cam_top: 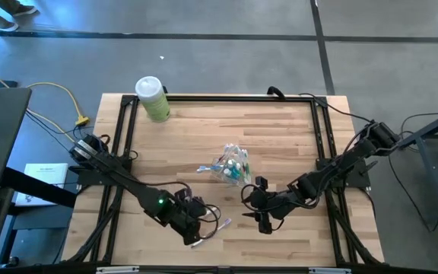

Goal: Pick & Place toothbrushing station
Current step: Put the orange toothbrush into the transparent organizer

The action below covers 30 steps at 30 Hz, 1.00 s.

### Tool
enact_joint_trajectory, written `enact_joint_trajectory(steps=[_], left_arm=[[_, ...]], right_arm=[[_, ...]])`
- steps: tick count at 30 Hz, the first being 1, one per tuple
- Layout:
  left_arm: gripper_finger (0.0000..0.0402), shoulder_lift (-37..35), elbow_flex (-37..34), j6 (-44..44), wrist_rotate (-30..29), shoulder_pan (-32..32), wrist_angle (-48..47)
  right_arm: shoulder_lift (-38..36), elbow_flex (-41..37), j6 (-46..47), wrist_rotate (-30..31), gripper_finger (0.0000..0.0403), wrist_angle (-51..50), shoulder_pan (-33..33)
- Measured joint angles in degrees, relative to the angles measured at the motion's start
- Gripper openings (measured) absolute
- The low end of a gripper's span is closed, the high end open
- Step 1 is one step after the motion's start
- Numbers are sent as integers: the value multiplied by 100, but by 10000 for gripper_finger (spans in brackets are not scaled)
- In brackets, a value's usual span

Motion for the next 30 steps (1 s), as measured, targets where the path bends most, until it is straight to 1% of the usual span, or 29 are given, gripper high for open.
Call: enact_joint_trajectory(steps=[5, 9, 12, 14, 17, 22, 27, 30], left_arm=[[111, 282, 0, -240, 2, 42, 17], [159, 474, 0, -661, 31, 88, 19], [181, 586, 0, -1023, 364, 110, 5], [185, 666, 0, -1206, 727, 123, -58], [186, 744, 0, -1505, 1040, 124, -268], [186, 750, 0, -1962, 1134, 80, -725], [186, 831, 3, -2087, 1410, -32, -720], [186, 923, 0, -2125, 1439, -93, -692]], right_arm=[[0, 0, -3, 0, 193, -2, 0], [0, 0, -7, 0, 193, -11, 0], [0, 0, -9, 0, 193, -13, 0], [0, -2, -12, 0, 193, -27, 0], [0, -4, -12, 0, 193, -35, 0], [0, -4, -7, 0, 193, -39, 0], [0, -4, 30, -2, 193, -45, 20], [0, -4, 33, -3, 193, -35, 54]])
